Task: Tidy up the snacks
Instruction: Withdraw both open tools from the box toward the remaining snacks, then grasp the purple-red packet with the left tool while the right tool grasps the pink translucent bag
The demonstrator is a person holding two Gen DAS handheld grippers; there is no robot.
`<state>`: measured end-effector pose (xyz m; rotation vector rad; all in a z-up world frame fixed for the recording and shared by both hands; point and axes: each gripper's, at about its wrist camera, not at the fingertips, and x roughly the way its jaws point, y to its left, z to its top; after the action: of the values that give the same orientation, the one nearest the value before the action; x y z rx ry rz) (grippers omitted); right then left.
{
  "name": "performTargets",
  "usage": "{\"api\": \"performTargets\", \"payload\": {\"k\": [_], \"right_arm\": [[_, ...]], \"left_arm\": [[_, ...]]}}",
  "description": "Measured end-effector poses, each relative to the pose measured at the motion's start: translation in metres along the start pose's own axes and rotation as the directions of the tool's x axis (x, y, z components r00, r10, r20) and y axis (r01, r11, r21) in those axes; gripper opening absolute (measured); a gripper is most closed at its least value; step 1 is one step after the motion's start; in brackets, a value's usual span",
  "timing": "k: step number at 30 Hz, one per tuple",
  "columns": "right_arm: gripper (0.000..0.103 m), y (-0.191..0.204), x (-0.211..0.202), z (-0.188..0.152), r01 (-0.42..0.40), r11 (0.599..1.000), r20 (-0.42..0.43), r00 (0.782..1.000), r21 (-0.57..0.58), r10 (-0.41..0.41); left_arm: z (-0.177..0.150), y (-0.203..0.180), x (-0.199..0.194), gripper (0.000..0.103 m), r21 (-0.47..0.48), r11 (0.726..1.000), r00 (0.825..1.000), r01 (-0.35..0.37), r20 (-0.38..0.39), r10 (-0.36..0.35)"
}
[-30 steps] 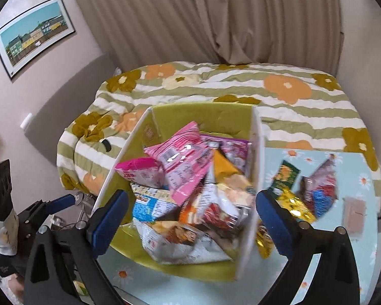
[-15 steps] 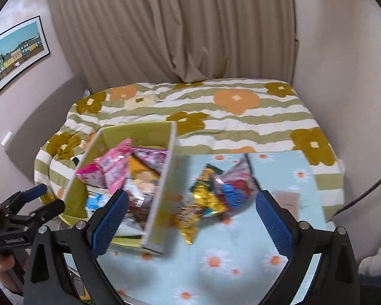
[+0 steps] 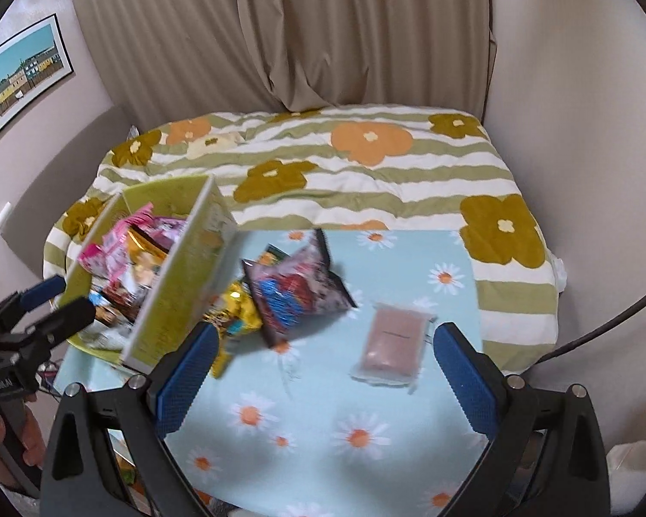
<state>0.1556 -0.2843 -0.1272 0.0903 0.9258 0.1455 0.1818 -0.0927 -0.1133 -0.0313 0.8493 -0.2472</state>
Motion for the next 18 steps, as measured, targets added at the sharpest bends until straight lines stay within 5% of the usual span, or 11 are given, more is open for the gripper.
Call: {"api": "performTargets", "payload": {"k": [11,18], "right_arm": [[0.1,-0.052,0.032,-0.009,-0.006,0.999,-0.06,0.998,0.036,0.008],[0.1,-0.075,0.068,-0.023,0.024,0.993,-0.127,0.992,0.119,-0.009]], "left_arm": [[0.014,-0.061,0.069,0.103,0.132,0.991,0.994,0.005,-0.105,0.009],[0.033,-0.072,0.14,0.103,0.262,0.964,0.976,0.039,-0.219,0.02]]}}
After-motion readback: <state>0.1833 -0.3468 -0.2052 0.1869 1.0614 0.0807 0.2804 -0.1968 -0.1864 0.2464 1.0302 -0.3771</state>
